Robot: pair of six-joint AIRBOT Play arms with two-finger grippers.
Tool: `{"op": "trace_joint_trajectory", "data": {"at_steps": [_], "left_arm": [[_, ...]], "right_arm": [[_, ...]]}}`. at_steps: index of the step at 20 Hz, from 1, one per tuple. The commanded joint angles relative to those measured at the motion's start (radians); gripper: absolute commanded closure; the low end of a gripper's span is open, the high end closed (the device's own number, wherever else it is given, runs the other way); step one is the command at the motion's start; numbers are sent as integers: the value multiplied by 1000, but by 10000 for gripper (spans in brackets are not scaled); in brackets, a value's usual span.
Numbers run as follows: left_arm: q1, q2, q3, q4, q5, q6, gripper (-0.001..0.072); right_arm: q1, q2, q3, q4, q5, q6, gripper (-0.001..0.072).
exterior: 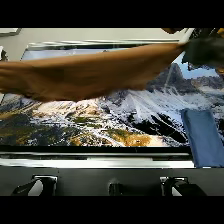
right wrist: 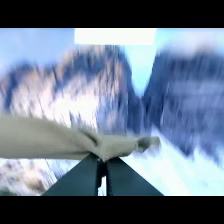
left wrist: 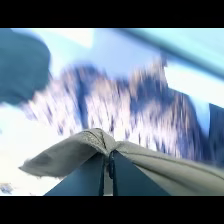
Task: Fold the clothes and pants, and hang the long-sleeved shirts on hangers.
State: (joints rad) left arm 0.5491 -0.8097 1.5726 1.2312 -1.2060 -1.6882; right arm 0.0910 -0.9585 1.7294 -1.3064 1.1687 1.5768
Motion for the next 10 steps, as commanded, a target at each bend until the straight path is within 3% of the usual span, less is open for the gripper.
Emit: {"op": "trace_joint_trajectory", "data": {"at_steps": [1,6,10], "left_arm": [[-2,146,73,197,-28,-147,693],[-2,200,72,329,-21,-140,692],[-2,95,72,178,-25,-10,692]], "right_arm": [[2,178,64,-60,36,69,683],[2,237,63,-168,42,147,683],[2,115,63,-215,94,148,683]]}}
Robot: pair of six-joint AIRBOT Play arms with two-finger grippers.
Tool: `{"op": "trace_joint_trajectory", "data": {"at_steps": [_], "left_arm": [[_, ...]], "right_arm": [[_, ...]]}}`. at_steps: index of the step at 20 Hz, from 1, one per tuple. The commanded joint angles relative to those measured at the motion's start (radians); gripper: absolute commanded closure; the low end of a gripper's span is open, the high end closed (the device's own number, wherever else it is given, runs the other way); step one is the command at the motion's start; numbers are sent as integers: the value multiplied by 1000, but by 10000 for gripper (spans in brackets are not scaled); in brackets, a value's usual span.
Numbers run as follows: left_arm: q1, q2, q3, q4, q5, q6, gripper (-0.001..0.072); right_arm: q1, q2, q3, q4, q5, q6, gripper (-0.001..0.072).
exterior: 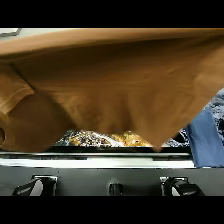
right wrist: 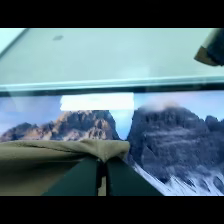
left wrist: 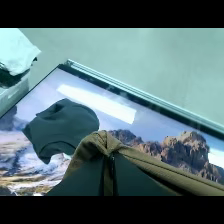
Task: Fold the clothes and pants, and hang the long-sleeved shirts on hangers.
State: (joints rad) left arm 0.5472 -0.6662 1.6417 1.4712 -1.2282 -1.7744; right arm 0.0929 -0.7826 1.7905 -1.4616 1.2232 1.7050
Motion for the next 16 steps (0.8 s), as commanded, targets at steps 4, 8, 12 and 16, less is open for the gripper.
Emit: {"op": "trace_joint_trajectory", "data": {"at_steps": [4,8,12,16], "left_arm": [[-63,-309,-6,-192,-23,245,692],[-171,-679,-16,-177,24,294,692],[-237,-980,-15,-178,198,294,692],[-269,-1108,-13,-180,307,295,692]], "right_arm": [[0,-328,-2,-74,69,18,682],[0,-659,-18,-81,32,19,684],[0,-919,-18,-87,-123,36,683],[0,-1036,-18,-106,-221,110,683]]}}
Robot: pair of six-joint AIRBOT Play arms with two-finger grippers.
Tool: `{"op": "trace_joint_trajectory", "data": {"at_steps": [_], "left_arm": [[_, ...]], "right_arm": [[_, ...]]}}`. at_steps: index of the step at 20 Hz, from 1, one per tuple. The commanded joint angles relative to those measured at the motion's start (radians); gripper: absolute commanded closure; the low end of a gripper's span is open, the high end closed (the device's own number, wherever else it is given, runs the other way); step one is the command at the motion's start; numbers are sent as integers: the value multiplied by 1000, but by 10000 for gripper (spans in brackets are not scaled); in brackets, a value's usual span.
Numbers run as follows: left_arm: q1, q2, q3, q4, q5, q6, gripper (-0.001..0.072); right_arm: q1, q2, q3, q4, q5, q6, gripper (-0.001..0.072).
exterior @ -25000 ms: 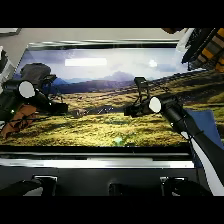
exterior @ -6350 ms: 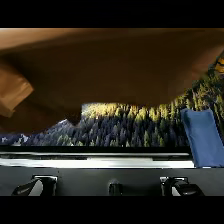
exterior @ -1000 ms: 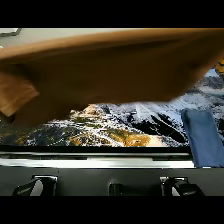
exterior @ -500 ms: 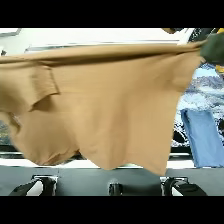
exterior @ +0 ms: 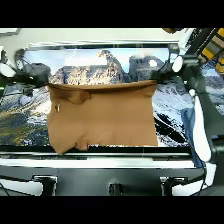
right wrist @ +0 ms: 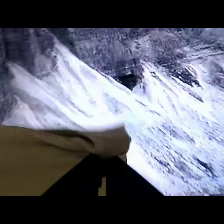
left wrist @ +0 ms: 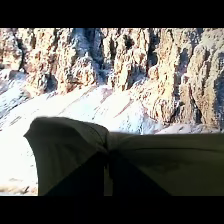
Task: Fold the clothes and pants, and hang the long-sleeved shirts on hangers.
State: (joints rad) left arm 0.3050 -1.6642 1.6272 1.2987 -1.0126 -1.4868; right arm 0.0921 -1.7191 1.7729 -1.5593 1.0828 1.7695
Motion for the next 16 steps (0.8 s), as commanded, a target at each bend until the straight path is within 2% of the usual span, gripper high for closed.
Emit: {"op": "trace_joint_trajectory", "data": {"at_steps": [1,4,8,11,16], "left_arm": [[-27,-117,1,-8,95,7,692],[-13,-106,1,0,40,8,691],[0,-107,1,22,-161,41,690],[-1,-118,-4,22,-263,59,690],[-1,-144,-5,22,-336,58,690]], "right_arm": [[1,-109,0,-9,-80,50,683],[1,-111,0,-9,-17,53,683],[1,-113,0,-16,181,53,682],[1,-124,-5,-16,306,52,682],[1,-176,-5,11,378,49,682]]}}
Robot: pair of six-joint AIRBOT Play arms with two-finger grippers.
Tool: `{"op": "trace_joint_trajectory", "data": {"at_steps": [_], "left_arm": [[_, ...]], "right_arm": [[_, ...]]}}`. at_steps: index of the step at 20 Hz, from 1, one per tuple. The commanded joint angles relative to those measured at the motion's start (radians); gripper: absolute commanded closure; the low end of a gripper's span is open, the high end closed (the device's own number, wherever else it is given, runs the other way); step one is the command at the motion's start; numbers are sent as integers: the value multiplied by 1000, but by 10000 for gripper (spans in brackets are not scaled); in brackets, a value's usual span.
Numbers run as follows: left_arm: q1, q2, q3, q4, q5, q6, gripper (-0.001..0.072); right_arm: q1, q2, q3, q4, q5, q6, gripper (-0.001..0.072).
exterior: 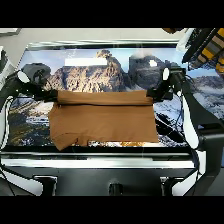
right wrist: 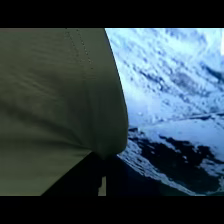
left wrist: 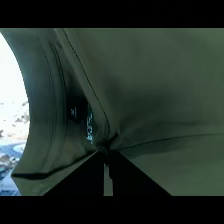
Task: Fold the clothes and pants, and hang the long-sleeved shirts on hangers.
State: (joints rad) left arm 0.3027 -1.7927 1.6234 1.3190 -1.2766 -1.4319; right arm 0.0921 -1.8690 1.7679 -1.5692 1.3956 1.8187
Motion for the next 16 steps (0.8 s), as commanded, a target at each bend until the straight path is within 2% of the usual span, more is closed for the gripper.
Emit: {"op": "trace_joint_trajectory", "data": {"at_steps": [1,5,6,7,8,9,10,13,16], "left_arm": [[1,-24,-1,2,-88,0,690],[1,-64,0,2,-130,-51,684],[2,-67,0,2,-130,-74,635],[3,-64,2,2,-131,-89,578],[5,-59,5,3,-148,-88,434],[13,-48,6,10,-174,-82,216],[35,-28,3,-9,-191,-97,146],[145,103,-91,-122,-204,-78,146],[278,318,-405,-180,-158,-63,146]], "right_arm": [[1,-35,0,28,66,0,682],[1,-63,0,66,82,0,679],[1,-66,0,69,91,0,596],[1,-66,0,74,100,-5,410],[-3,-60,1,84,112,-47,287],[-10,-42,1,111,129,-106,278],[-26,-13,1,127,146,-150,265],[-127,107,-5,141,174,-228,257],[-285,251,-141,253,129,-275,263]]}}
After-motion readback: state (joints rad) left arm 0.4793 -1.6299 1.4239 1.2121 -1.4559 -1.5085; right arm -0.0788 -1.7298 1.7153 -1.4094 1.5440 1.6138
